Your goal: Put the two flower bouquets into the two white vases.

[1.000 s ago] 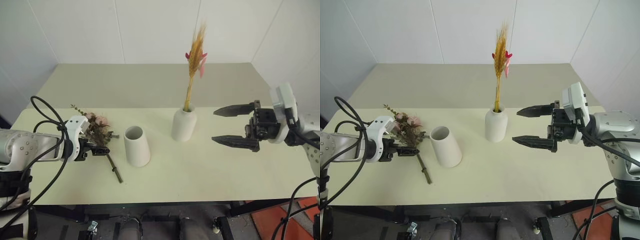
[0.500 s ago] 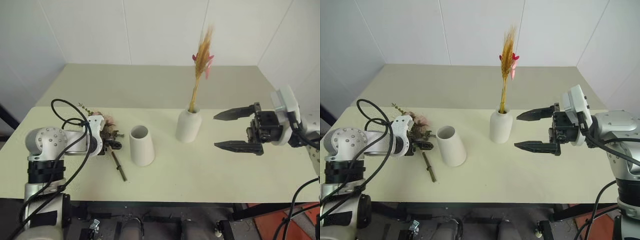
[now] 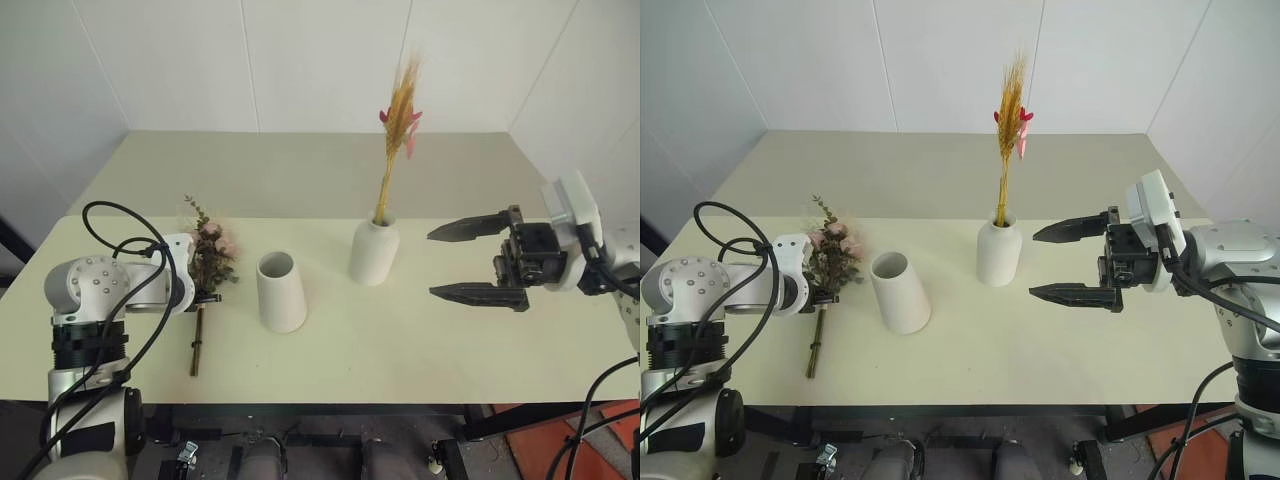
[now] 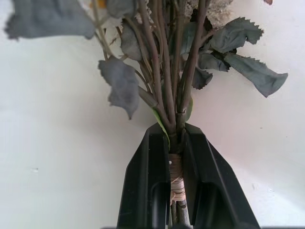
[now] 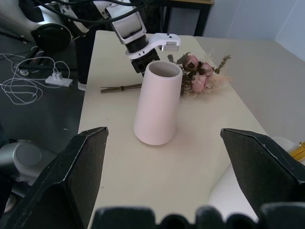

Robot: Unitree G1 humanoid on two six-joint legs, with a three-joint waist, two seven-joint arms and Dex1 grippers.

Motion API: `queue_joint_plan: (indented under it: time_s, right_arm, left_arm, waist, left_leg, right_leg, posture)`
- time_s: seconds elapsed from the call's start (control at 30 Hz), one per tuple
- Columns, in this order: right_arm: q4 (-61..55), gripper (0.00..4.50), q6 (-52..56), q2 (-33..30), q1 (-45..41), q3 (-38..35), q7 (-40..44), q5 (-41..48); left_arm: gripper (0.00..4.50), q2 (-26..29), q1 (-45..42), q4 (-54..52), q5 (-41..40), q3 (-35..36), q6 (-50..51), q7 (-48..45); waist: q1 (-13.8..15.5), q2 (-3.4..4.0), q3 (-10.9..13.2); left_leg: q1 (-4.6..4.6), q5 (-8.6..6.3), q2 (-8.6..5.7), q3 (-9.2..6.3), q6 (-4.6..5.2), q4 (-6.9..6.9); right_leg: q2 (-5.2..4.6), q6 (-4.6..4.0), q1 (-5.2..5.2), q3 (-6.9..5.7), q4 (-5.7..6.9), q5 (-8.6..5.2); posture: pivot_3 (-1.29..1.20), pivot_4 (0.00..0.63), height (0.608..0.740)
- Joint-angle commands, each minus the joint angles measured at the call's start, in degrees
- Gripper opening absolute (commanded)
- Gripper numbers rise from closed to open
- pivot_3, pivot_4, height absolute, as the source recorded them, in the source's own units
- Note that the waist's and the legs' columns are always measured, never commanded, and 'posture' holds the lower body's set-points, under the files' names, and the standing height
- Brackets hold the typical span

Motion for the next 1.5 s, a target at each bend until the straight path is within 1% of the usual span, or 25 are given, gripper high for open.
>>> queue_joint_plan:
  time_s: [0.03,0.07,0.1,0.13,0.2,0.3,0.37,0.43,0.6,0.7,0.9,1.03,1.2,1.5]
  right_arm:
    - [-1.0,4.5,-0.5,-0.6,-0.8,-2.0,0.2,1.1]
    - [-1.0,4.5,-0.2,-0.6,-0.8,-2.0,0.2,1.3]
    - [-0.9,4.5,0.1,-0.7,-0.8,-2.1,0.3,1.6]
    - [-0.7,4.5,0.3,-0.7,-0.9,-2.1,0.4,1.8]
    - [-0.3,4.5,0.6,-1.0,-0.9,-2.2,0.4,2.0]
    - [0.4,4.5,0.6,-1.4,-0.6,-2.2,1.0,2.0]
    - [0.6,4.5,0.5,-1.8,-0.2,-2.2,1.7,1.9]
    - [0.9,4.5,0.2,-2.2,0.1,-2.2,2.2,1.7]
    - [1.8,4.5,-0.2,-3.3,1.2,-3.4,3.5,1.7]
    - [1.8,4.5,-0.3,-3.8,2.0,-4.1,3.6,1.8]
    - [-0.3,4.5,-0.2,-3.6,3.7,-5.3,2.5,2.1]
    - [-1.4,4.5,-0.1,-3.6,5.0,-6.2,1.8,2.4]
    - [-2.3,4.5,0.3,-3.5,5.9,-7.4,1.2,3.0]
    - [-2.3,4.5,0.2,-3.3,5.8,-7.0,0.5,2.8]
  left_arm:
    - [0.13,1.5,0.8,-4.6,4.7,2.7,-1.9,-1.3]
    - [0.13,1.8,1.0,-5.8,5.8,3.6,-3.9,-2.5]
    - [0.13,2.5,2.0,-8.1,6.7,4.2,-8.1,-4.8]
    - [0.13,2.9,3.0,-10.3,7.6,4.4,-12.2,-7.2]
    - [0.13,3.5,3.9,-12.8,8.0,5.7,-16.9,-11.5]
    - [0.13,4.5,6.1,-18.5,8.0,8.3,-29.1,-22.2]
    - [0.13,3.5,4.8,-20.5,5.0,11.5,-33.1,-26.7]
    - [0.13,2.3,2.6,-22.0,1.4,13.4,-34.1,-28.4]
    - [0.13,0.4,-1.9,-24.8,-6.2,13.3,-35.5,-32.6]
    - [0.13,-1.7,-3.9,-25.8,-10.2,11.4,-36.0,-34.0]
    - [0.13,-3.8,-5.2,-26.6,-14.1,6.9,-37.1,-37.2]
    - [0.13,-3.2,-4.0,-26.8,-12.7,3.7,-38.2,-40.4]
    - [0.13,-2.6,-2.3,-27.1,-10.7,1.8,-40.7,-42.9]
    - [0.13,-4.1,4.4,-30.8,-1.9,-3.7,-49.9,-47.0]
  waist:
    - [-0.1,0.0,0.0]
    - [-0.1,0.0,0.0]
    - [-0.1,-0.02,0.0]
    - [-0.2,-0.04,0.0]
    - [0.0,-0.04,0.0]
    - [0.1,-0.04,0.0]
    - [0.3,-0.04,0.0]
    - [0.4,-0.04,0.0]
    - [0.4,-0.04,0.0]
    - [0.3,-0.04,0.0]
    - [-0.1,-0.04,0.0]
    - [-0.1,-0.04,0.0]
    - [0.0,-0.04,0.0]
    - [0.1,-0.04,0.0]
  left_leg:
    - [-0.02,0.0,0.0,0.0,-0.01,0.0]
    - [-0.04,0.01,0.01,0.0,-0.08,-0.01]
    - [-0.05,0.02,0.02,0.0,-0.18,-0.02]
    - [-0.09,0.04,0.04,0.0,-0.3,-0.04]
    - [-0.16,0.04,0.05,0.0,-0.37,-0.04]
    - [-0.23,0.04,0.06,0.0,-0.42,-0.06]
    - [-0.31,0.03,0.02,0.03,-0.44,-0.06]
    - [-0.41,0.02,0.02,0.04,-0.45,-0.04]
    - [-0.6,0.02,0.02,0.03,-0.44,0.08]
    - [-0.58,0.02,0.03,0.03,-0.44,0.09]
    - [-0.58,0.02,0.04,0.03,-0.44,0.11]
    - [-0.56,0.02,0.05,0.03,-0.44,0.11]
    - [-0.57,0.02,0.04,0.03,-0.43,0.14]
    - [-0.58,0.02,0.05,0.04,-0.43,0.14]
  right_leg:
    - [0.0,-0.01,-0.02,0.0,0.0,0.0]
    - [0.01,-0.02,-0.04,0.0,0.0,0.01]
    - [0.01,-0.03,-0.07,0.01,0.0,0.02]
    - [0.02,-0.13,-0.11,0.01,-0.01,0.08]
    - [0.02,-0.38,-0.14,0.0,-0.06,0.22]
    - [0.02,-0.33,-0.1,-0.04,-0.34,0.29]
    - [-0.04,-0.34,-0.07,-0.03,-0.5,0.35]
    - [-0.04,-0.27,-0.07,-0.04,-0.62,0.39]
    - [-0.04,-0.14,-0.12,-0.07,-0.71,0.45]
    - [-0.03,-0.13,-0.11,-0.06,-0.69,0.46]
    - [-0.01,-0.11,-0.11,-0.04,-0.68,0.46]
    - [0.02,-0.11,-0.12,-0.02,-0.66,0.46]
    - [0.02,-0.1,-0.11,-0.02,-0.67,0.46]
    - [0.01,-0.1,-0.1,-0.02,-0.7,0.46]
  posture:
    - [0.0,0.15,0.74]
    - [0.0,0.15,0.74]
    - [0.0,0.15,0.74]
    - [0.0,0.15,0.74]
    - [0.0,0.15,0.74]
    - [0.0,0.15,0.74]
    - [0.0,0.15,0.74]
    - [0.0,0.15,0.74]
    - [0.0,0.15,0.74]
    - [0.0,0.15,0.74]
    - [0.0,0.15,0.74]
    - [0.0,0.15,0.74]
    - [0.0,0.15,0.74]
    - [0.0,0.15,0.74]
